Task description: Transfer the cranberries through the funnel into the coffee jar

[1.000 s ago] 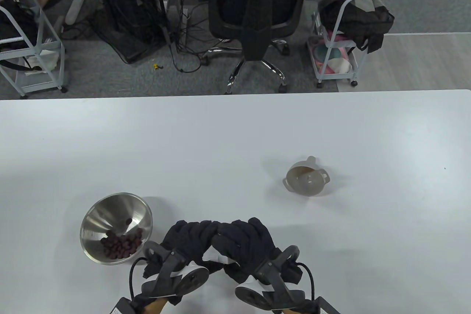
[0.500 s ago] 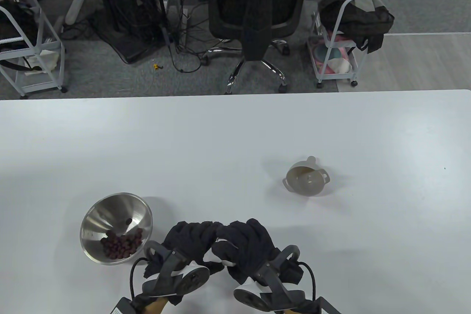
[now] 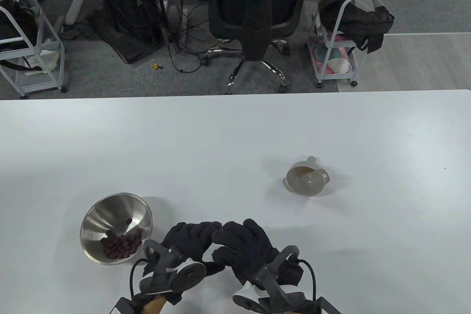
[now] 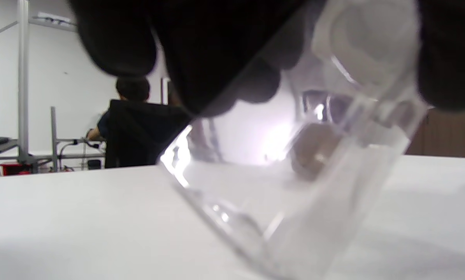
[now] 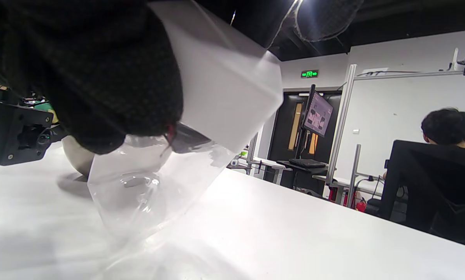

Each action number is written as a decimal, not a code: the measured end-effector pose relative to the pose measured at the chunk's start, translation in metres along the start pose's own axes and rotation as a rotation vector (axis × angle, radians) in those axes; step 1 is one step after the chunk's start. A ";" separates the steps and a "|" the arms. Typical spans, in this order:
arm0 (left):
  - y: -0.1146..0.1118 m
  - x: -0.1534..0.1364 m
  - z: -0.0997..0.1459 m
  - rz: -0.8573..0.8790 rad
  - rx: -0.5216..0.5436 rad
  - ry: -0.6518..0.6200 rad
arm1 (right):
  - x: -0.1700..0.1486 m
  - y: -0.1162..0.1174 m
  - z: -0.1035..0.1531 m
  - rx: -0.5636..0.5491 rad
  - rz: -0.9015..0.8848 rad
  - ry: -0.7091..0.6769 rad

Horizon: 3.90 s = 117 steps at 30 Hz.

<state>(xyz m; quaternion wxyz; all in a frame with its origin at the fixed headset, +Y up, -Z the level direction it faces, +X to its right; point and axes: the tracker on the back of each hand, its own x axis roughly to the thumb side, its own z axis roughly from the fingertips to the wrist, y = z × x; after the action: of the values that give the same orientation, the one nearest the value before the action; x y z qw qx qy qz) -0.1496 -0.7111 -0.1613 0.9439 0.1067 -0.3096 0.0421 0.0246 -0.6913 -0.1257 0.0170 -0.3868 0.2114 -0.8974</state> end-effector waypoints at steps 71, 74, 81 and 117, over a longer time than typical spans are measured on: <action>0.003 -0.010 0.005 0.102 -0.010 -0.004 | -0.056 -0.022 0.014 -0.072 -0.315 0.153; 0.008 -0.007 0.005 0.075 0.015 -0.008 | -0.072 -0.022 0.020 -0.084 -0.316 0.214; 0.006 -0.008 0.005 0.096 0.018 -0.005 | -0.113 -0.019 0.038 -0.112 -0.425 0.355; 0.008 -0.013 0.007 0.151 0.020 0.013 | -0.174 0.067 0.069 0.368 -0.442 0.614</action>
<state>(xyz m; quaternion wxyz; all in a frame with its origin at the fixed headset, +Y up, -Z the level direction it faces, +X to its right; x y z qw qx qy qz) -0.1650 -0.7048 -0.1623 0.9389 0.0923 -0.3102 0.1170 0.1855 -0.7433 -0.2292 -0.1711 -0.1281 -0.0452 -0.9758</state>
